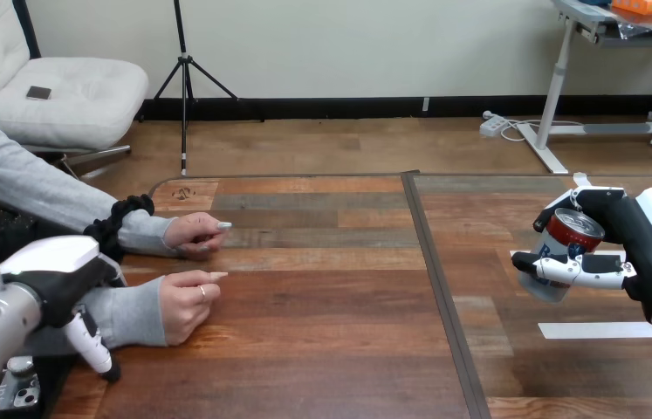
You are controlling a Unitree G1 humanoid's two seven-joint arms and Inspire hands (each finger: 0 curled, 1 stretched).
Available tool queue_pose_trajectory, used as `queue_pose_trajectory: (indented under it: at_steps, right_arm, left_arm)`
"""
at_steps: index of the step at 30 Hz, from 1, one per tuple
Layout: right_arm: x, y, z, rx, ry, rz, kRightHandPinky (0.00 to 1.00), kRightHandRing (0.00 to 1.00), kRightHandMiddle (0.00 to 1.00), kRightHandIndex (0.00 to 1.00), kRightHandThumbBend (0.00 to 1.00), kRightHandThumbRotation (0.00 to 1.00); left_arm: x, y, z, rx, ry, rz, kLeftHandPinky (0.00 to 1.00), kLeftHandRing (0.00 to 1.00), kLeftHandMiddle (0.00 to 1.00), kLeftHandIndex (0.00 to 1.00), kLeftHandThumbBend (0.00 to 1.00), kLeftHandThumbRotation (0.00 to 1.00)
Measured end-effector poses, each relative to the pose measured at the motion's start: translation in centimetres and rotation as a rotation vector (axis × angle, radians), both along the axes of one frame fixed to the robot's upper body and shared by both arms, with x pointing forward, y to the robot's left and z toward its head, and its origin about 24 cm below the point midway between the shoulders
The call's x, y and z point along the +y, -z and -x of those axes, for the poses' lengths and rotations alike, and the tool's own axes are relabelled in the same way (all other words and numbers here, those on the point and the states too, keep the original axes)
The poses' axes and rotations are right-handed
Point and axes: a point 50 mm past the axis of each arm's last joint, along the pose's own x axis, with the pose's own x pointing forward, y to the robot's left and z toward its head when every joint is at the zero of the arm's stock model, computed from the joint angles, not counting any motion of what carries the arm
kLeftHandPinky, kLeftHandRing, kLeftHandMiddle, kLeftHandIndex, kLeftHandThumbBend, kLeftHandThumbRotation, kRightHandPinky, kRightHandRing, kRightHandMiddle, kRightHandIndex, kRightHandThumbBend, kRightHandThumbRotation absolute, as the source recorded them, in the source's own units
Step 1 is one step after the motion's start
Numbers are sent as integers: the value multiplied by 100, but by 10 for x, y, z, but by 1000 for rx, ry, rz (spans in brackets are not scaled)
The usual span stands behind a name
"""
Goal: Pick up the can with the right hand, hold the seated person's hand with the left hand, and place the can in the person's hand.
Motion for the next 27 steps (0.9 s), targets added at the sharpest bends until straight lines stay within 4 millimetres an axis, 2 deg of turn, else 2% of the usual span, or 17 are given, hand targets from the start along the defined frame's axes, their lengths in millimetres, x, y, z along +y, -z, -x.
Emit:
queue_pose_trajectory:
  at_steps: [5, 9, 27]
  right_arm:
    - [0, 0, 0, -1, 1, -1, 32, 35, 40, 44, 66, 0]
    - [0, 0, 0, -2, 2, -4, 32, 34, 40, 44, 66, 0]
    - [0, 0, 0, -3, 3, -6, 29, 33, 40, 45, 66, 0]
  left_arm:
    - [0, 3, 2, -71, 38, -20, 17, 25, 37, 47, 90, 0]
    - [0, 5, 3, -104, 54, -23, 17, 26, 38, 47, 89, 0]
    - [0, 7, 5, -133, 78, -22, 17, 26, 37, 48, 89, 0]
